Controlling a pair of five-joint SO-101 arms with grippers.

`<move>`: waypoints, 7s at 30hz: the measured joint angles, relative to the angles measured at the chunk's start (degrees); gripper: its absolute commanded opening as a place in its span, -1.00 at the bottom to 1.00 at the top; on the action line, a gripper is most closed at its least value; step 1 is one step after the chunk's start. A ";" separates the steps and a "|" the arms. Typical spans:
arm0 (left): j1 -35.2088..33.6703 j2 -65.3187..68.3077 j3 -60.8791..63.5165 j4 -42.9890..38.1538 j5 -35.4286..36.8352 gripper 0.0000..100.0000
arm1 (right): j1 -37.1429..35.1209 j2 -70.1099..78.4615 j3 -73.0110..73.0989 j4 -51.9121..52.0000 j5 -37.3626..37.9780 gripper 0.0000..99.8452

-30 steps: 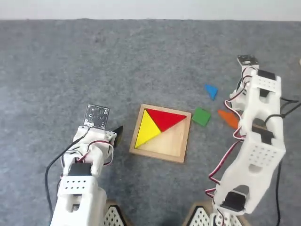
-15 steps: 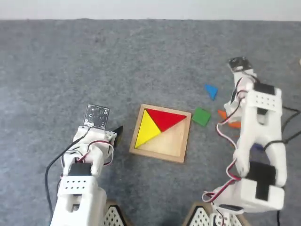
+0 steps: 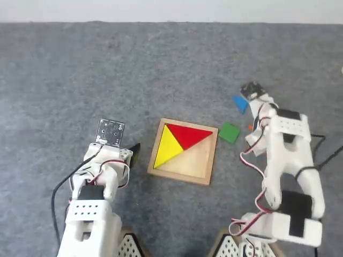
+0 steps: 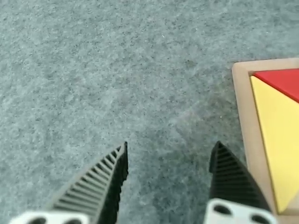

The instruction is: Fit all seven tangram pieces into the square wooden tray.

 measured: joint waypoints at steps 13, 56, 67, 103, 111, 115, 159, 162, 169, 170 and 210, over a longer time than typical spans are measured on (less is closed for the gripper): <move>0.00 0.00 0.00 0.00 0.00 -0.44 | 2.46 6.86 1.14 -11.43 16.88 -0.56; 0.00 0.00 0.00 0.00 0.00 -0.44 | 3.16 -11.60 2.55 -4.75 0.62 -0.45; 0.00 0.00 0.00 0.00 0.00 -0.44 | 0.53 -6.51 2.73 -4.13 -2.81 -0.75; 0.00 0.00 0.00 0.00 0.00 -0.44 | -0.97 11.96 -6.95 -5.36 2.99 -0.72; 0.00 0.00 0.00 0.00 0.00 -0.44 | 1.85 13.71 -9.14 -7.12 3.34 -0.72; 0.00 0.00 0.00 0.00 0.00 -0.44 | 2.29 18.11 -11.34 -7.12 5.01 -0.72; 0.00 0.00 0.00 0.00 0.00 -0.44 | 5.54 22.24 -24.18 0.79 6.95 -0.37; 0.00 0.00 0.00 0.00 0.00 -0.44 | 5.54 22.24 -24.18 0.79 6.95 -0.29; 0.00 0.00 0.00 0.00 0.00 -0.44 | 5.36 22.42 -24.18 0.79 7.12 -0.40; 0.00 0.00 0.00 0.00 0.00 -0.44 | 5.10 23.38 -24.18 0.79 7.21 -0.43; 0.00 0.00 0.00 0.00 0.00 -0.44 | -16.97 16.79 -30.07 28.57 -32.53 -0.99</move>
